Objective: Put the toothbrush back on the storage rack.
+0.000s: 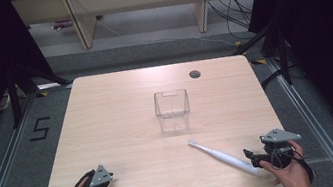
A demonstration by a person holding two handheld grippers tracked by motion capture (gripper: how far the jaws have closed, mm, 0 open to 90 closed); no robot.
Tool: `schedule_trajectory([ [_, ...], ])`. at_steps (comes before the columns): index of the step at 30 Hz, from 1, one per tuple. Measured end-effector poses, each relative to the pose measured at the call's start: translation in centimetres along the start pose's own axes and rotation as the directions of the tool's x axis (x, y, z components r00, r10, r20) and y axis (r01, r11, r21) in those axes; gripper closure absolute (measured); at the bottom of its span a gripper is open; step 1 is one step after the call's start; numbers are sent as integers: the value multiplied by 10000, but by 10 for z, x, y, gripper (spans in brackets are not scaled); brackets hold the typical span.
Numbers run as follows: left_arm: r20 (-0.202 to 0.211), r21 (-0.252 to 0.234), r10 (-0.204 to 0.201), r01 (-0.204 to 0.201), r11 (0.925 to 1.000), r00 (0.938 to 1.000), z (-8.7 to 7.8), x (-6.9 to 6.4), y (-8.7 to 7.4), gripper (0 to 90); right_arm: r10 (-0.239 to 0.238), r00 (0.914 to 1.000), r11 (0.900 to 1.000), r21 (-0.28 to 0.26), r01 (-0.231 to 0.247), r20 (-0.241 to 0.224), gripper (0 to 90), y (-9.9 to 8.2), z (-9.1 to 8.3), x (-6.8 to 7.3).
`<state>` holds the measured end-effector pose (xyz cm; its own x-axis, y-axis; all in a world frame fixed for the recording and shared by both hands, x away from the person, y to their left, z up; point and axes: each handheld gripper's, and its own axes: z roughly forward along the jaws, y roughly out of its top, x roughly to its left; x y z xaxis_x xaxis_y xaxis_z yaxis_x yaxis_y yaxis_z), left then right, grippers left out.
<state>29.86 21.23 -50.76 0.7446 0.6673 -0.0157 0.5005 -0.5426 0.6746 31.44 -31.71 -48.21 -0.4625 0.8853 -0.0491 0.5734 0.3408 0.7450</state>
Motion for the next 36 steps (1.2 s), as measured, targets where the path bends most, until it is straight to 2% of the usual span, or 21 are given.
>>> schedule_trajectory([
  [1, -4, 19, -2, 2, 10000, 10000, 0, 0, 0, 154, 166, 9999, 9998, 112, -166, -10, 233, 1, -1, 1],
  [2, 0, 27, -6, 6, 10000, 10000, 0, 0, 0, 154, -42, 10000, 10000, 58, 42, -24, 233, 1, -1, 0],
  [4, -1, 16, 7, -7, 10000, 10000, 0, 0, 0, 154, 60, 10000, 9999, 128, -61, 15, 232, 2, -1, 2],
  [7, 2, 5, -22, 22, 10000, 10000, 0, 0, 0, 154, -177, 9998, 9998, 70, 177, 2, 230, 2, 0, 1],
  [9, 0, 3, -19, 19, 10000, 10000, 0, 0, 0, 154, -122, 9999, 9999, 46, 123, -98, 229, 2, 1, 2],
  [11, -2, 0, -10, 10, 10000, 10000, 0, 0, 0, 154, -3, 10000, 9999, 165, 3, 29, 223, 3, 0, 3],
  [12, -5, -6, -29, 29, 10000, 10000, 0, 0, 0, 154, -329, 9995, 9995, 4, 329, 21, 218, 3, 1, 2],
  [14, -16, 16, -18, 18, 10000, 10000, 0, 0, 0, 154, -212, 9998, 9998, 66, 213, -66, 218, 5, 1, 2],
  [16, 2, 26, 6, -6, 10000, 10000, 0, 0, 0, 154, -465, 9989, 9989, -53, 464, -1, 213, 6, 2, 0],
  [17, -15, 0, -23, 23, 10000, 10000, 0, 0, 0, 154, -107, 9999, 9999, -48, 107, -24, 210, 7, 2, 2],
  [18, -8, -10, -48, 48, 10000, 10000, 0, 0, 0, 154, -106, 9999, 9999, 76, 106, -91, 210, 7, 2, 2],
  [22, -14, 14, -95, 95, 10000, 10000, 0, 0, 0, 154, -593, 9982, 9982, 83, 594, -99, 211, 11, 4, 1],
  [23, -14, 14, -95, 95, 10000, 10000, 0, 0, 0, 155, -593, 9982, 9982, 83, 594, -99, 211, 11, 4, 1],
  [27, -9, 34, -94, 94, 10000, 10000, 0, 0, 0, 154, -692, 9974, 9975, 95, 695, -212, 217, 16, 4, 4],
  [28, -7, 19, -131, 131, 9999, 9999, 0, 0, 0, 154, -837, 9959, 9964, 105, 841, -350, 227, 18, 6, 4],
  [31, -15, 13, -131, 131, 9999, 9999, 0, 1, 0, 154, -804, 9960, 9965, 201, 813, -389, 234, 21, 7, 5],
  [33, 0, 94, -103, 103, 9999, 9999, -1, 1, 0, 154, -956, 9935, 9947, 329, 978, -623, 239, 25, 7, 4],
  [34, -10, -9, -133, 133, 9999, 9999, 0, 1, 0, 154, -764, 9947, 9960, 405, 793, -691, 242, 27, 5, 6],
  [35, -10, -9, -133, 133, 9999, 9999, 0, 1, 0, 154, -764, 9947, 9960, 405, 793, -691, 242, 27, 5, 6],
  [36, -13, 3, -138, 138, 9999, 9999, 1, 1, 0, 154, -917, 9929, 9946, 418, 951, -752, 242, 30, 4, 5],
])
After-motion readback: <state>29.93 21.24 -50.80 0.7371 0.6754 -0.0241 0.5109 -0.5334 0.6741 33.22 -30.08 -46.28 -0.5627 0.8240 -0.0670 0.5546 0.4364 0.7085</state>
